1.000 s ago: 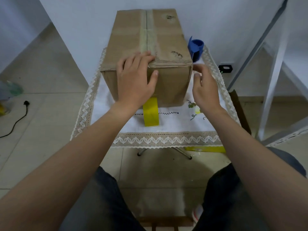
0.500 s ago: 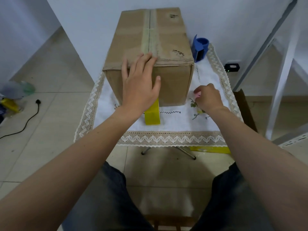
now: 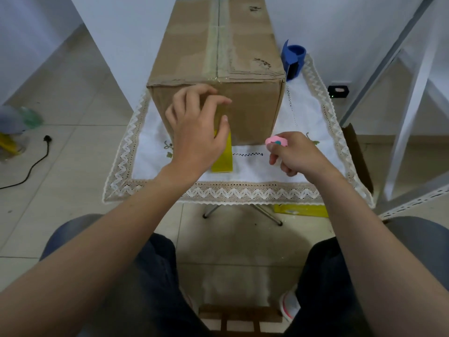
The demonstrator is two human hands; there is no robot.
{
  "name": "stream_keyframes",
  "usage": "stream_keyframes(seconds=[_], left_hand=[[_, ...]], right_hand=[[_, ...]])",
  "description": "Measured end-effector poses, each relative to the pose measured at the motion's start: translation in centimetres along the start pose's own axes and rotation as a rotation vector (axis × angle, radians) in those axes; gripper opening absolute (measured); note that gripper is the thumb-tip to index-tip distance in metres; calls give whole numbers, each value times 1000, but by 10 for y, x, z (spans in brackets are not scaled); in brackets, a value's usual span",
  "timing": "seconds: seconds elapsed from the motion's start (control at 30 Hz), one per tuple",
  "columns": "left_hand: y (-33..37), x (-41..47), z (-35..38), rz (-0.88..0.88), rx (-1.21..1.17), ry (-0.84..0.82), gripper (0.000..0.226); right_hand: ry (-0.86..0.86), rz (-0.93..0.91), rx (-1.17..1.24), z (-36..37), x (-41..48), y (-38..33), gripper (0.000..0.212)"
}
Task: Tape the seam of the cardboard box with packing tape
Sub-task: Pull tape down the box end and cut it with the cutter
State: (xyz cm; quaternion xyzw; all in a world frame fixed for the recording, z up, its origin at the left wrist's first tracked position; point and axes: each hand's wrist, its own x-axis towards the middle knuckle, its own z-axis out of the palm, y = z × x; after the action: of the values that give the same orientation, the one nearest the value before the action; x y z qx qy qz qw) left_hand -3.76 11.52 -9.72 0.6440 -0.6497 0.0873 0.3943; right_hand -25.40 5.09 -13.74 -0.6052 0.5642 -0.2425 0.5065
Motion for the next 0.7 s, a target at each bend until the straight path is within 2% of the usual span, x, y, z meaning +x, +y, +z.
stream_keyframes(seconds=[0.1,0.2,0.37,0.53,0.7], left_hand=[[-8,-6,3,-69,-103,-37,18],[-18,-8,6,-300,-328,-87,14],[-29,-9,17,-565,-439,-163,15],[-25,-18,28,-576,-487,-260,18],[-19,-14,34,-706,-742,-303,10]], right_hand=[[-215,-8,94,3,-10,-6,14],[-296,-136,146,8,-13,-14,18],[-195,-405,47,18,-3,-26,16],[-28,-547,-25,28,12,-28,13],[72,-646,-34,28,14,-40,12]])
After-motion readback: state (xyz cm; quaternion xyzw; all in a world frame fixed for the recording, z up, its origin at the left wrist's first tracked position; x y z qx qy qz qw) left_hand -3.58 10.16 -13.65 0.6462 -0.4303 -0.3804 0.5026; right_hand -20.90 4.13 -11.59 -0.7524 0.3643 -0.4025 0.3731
